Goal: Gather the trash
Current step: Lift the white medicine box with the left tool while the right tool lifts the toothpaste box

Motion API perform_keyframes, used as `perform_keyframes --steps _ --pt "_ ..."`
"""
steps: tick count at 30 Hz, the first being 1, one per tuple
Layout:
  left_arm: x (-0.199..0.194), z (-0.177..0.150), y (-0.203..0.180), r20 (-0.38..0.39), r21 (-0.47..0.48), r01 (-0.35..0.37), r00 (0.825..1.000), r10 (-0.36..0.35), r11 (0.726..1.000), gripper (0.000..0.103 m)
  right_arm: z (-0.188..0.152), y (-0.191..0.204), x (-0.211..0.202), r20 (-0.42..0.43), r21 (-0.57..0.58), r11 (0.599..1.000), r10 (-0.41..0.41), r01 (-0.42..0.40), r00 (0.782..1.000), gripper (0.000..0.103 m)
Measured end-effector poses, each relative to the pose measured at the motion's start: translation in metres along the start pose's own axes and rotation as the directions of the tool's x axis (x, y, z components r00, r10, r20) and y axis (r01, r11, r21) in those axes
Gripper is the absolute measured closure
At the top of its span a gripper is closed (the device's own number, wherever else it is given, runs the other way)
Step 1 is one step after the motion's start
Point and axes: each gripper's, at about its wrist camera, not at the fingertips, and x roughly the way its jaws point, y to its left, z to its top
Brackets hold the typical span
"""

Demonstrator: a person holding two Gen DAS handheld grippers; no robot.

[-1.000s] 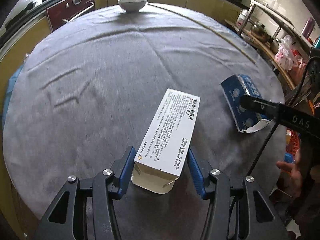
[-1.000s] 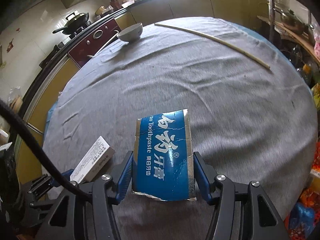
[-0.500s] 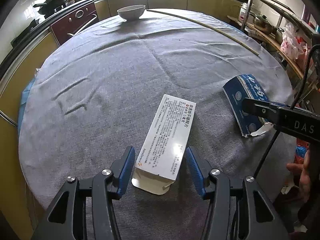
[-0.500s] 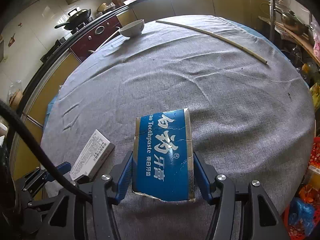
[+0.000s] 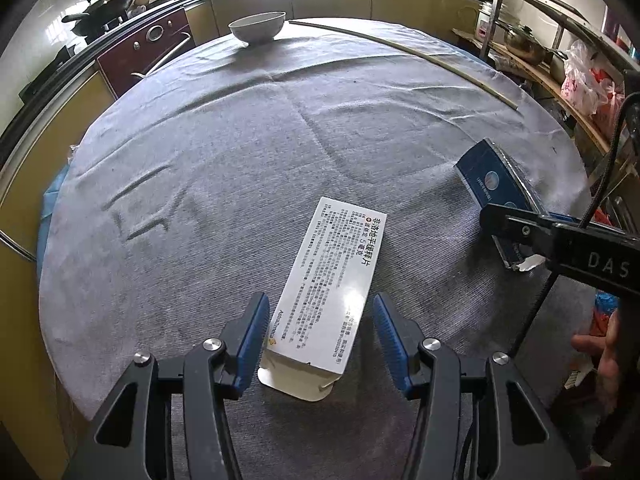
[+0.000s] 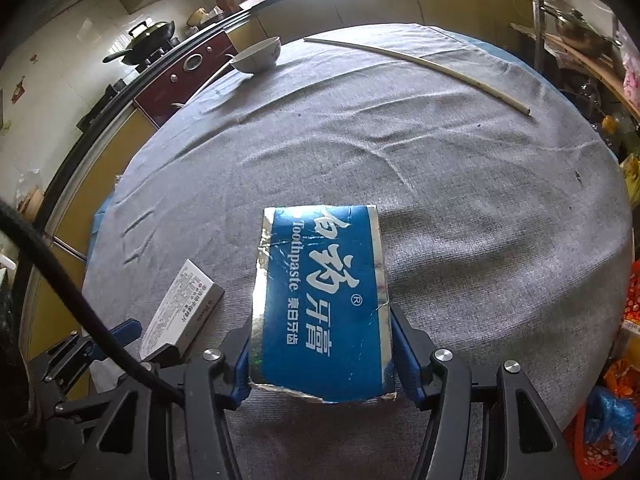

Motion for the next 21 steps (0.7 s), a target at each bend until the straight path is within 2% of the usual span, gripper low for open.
perform_keyframes --steps 6,21 --pt "0.0003 0.0017 -0.0007 -0.001 0.001 0.008 1.000 -0.008 1.000 0.045 0.0053 -0.0004 -0.0041 0.007 0.020 1.000 0.022 -0.022 1.000 0.041" --pt "0.0079 0.0021 0.0007 -0.021 -0.006 0.025 0.999 -0.026 1.000 0.044 0.0046 -0.0030 -0.0052 0.000 0.073 0.997 0.038 -0.038 0.999 0.041"
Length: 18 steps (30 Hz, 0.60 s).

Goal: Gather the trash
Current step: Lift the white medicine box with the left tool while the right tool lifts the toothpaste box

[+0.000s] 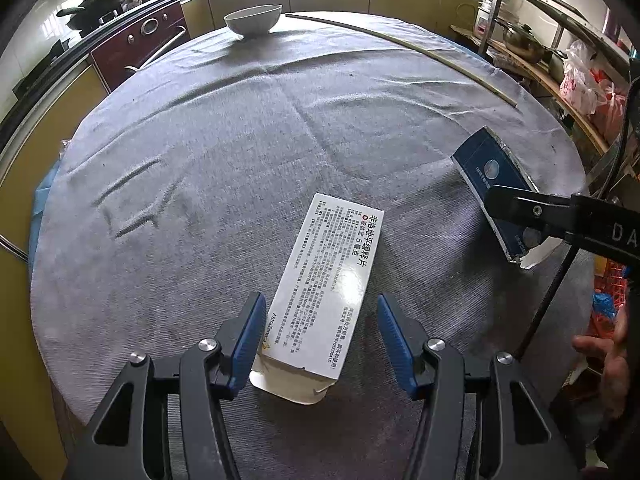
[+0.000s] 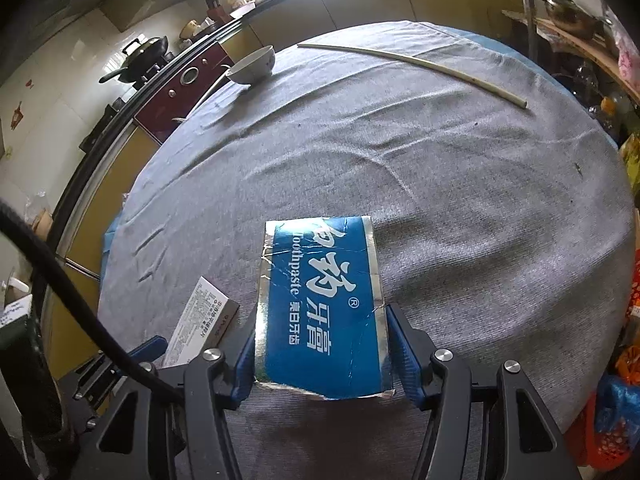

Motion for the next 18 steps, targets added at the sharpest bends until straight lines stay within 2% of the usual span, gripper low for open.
perform_keyframes --steps 18 --pt "0.013 -0.002 0.007 -0.035 -0.023 0.036 0.999 -0.037 0.999 0.044 0.007 -0.003 0.007 -0.034 0.090 0.995 0.036 -0.033 0.999 0.039"
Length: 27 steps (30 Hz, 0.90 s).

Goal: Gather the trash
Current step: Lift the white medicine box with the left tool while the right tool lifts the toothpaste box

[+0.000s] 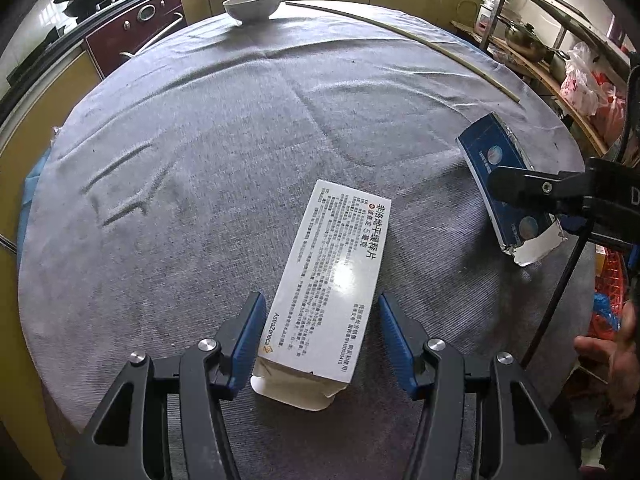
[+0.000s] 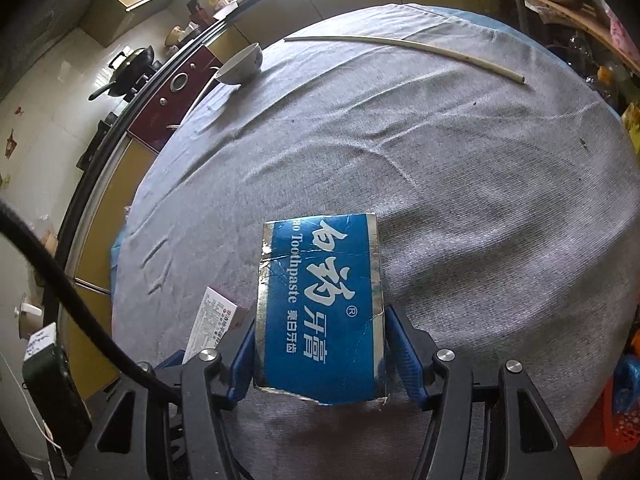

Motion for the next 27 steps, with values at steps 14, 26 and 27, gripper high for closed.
perform_keyframes --steps 14,26,27 --pt "-0.005 -0.002 0.009 0.039 -0.017 0.054 0.998 -0.053 0.998 0.047 -0.002 0.006 0.008 0.021 -0.029 0.999 -0.025 0.025 0.999 0.042" --pt "-0.014 0.000 0.011 0.091 -0.045 0.060 0.994 -0.056 0.997 0.052 -0.008 0.011 0.003 0.037 -0.084 0.996 -0.014 0.017 0.999 0.044" --pt "-0.014 0.001 0.011 0.094 -0.046 0.058 0.994 -0.054 0.997 0.053 -0.009 0.012 0.002 0.039 -0.088 0.996 -0.012 0.015 0.999 0.044"
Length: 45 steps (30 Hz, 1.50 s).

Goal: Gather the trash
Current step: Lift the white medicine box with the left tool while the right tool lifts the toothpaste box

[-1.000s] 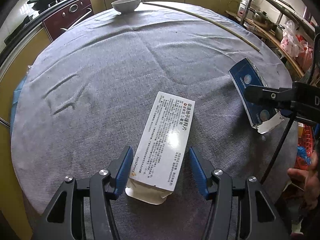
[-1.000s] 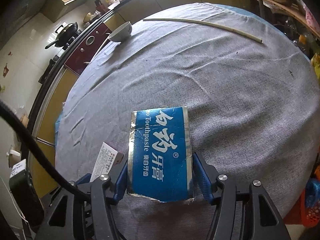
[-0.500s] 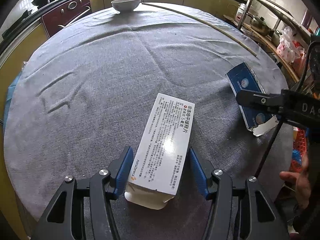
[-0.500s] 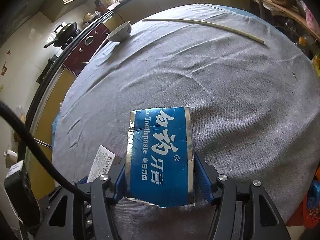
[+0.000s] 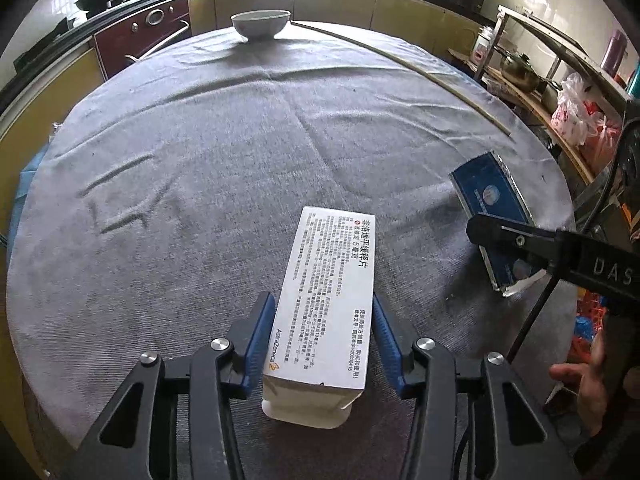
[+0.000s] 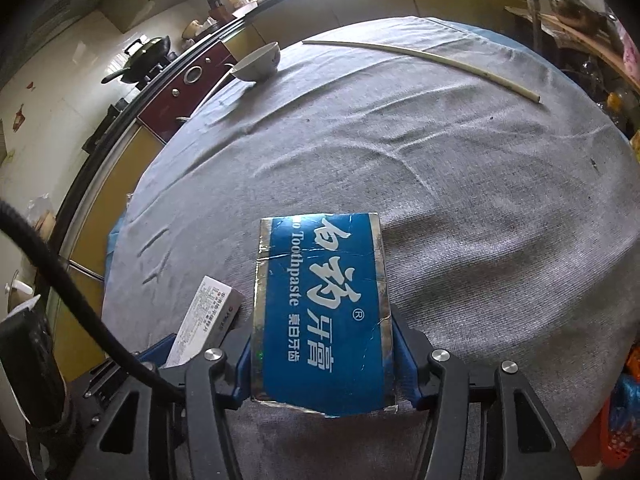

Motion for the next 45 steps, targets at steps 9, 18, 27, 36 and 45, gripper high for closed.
perform_keyframes --steps 9,18,27,36,45 --pt "-0.019 -0.007 -0.001 0.036 -0.017 -0.022 0.999 0.023 1.000 0.055 -0.010 0.001 -0.013 0.022 -0.030 0.999 0.021 -0.020 1.000 0.044" --pt "-0.034 -0.025 -0.002 0.056 -0.061 -0.026 0.998 0.029 0.998 0.056 -0.018 -0.006 -0.019 0.021 -0.025 0.999 0.033 -0.033 0.999 0.044" --pt "-0.050 -0.038 -0.010 0.079 -0.065 -0.031 0.996 0.036 0.997 0.057 -0.033 -0.002 -0.030 0.037 -0.050 0.997 0.058 -0.056 0.998 0.044" --pt "-0.071 -0.043 -0.039 0.107 -0.010 -0.062 0.992 0.062 0.998 0.074 -0.046 -0.012 -0.054 0.076 -0.058 0.994 0.099 -0.094 0.992 0.044" --pt "-0.061 -0.050 -0.041 0.079 -0.012 -0.054 0.995 0.055 0.998 0.072 -0.058 -0.045 -0.087 0.141 -0.006 0.992 0.124 -0.125 0.982 0.044"
